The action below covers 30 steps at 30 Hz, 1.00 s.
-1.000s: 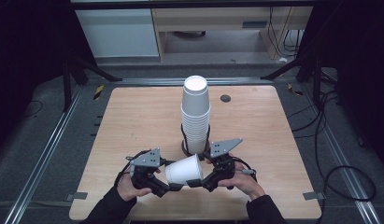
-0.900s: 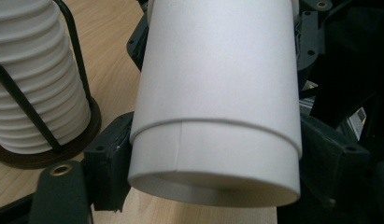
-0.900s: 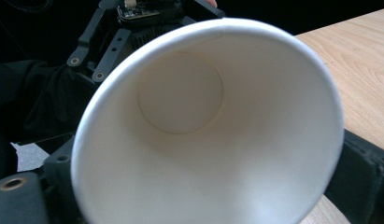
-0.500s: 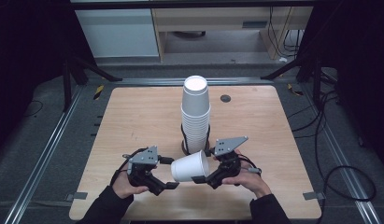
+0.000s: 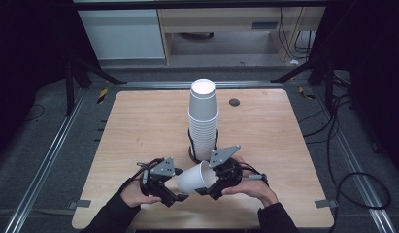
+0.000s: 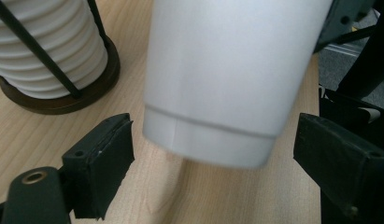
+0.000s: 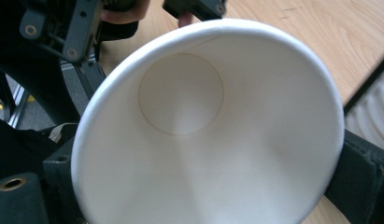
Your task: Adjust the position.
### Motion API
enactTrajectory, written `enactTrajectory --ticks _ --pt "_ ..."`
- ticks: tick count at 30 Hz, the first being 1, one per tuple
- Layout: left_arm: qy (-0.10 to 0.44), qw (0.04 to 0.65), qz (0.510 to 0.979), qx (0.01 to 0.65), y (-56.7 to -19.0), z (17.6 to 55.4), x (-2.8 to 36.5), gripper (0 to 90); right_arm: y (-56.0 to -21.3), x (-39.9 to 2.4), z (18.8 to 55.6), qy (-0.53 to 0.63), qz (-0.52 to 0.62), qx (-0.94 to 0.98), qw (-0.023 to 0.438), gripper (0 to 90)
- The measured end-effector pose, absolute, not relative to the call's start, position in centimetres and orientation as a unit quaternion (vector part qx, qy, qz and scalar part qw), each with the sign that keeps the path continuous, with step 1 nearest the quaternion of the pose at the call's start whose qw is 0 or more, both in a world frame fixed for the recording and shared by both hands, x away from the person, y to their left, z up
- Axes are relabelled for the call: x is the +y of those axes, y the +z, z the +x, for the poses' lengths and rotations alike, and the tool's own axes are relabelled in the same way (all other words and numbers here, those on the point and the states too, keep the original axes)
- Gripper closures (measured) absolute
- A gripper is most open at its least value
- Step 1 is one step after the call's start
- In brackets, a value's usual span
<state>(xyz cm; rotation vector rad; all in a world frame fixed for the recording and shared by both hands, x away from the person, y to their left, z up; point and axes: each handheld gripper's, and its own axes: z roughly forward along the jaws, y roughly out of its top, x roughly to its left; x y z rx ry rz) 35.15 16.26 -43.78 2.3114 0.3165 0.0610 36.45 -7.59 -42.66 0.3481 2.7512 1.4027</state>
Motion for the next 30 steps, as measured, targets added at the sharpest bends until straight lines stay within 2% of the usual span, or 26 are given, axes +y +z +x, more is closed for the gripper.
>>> enactTrajectory --ticks 9,12,24,30 --pt "0.014 0.377 0.919 0.111 -44.1 34.9 15.9 18.0 -42.6 -6.6 36.1 0.448 0.092 0.89 0.004 7.3" --pt "0.017 0.376 0.92 0.107 -44.1 34.8 15.8 22.4 -42.7 -6.5 36.1 0.445 0.089 0.891 0.005 7.3" --pt "0.023 0.372 0.921 0.113 -44.1 34.9 16.0 23.5 -42.7 -6.6 36.1 0.459 0.095 0.883 0.017 4.8" --pt "0.023 0.388 0.913 0.126 -43.8 35.4 16.8 23.6 -41.4 -8.1 36.2 0.501 0.109 0.858 0.021 4.4"
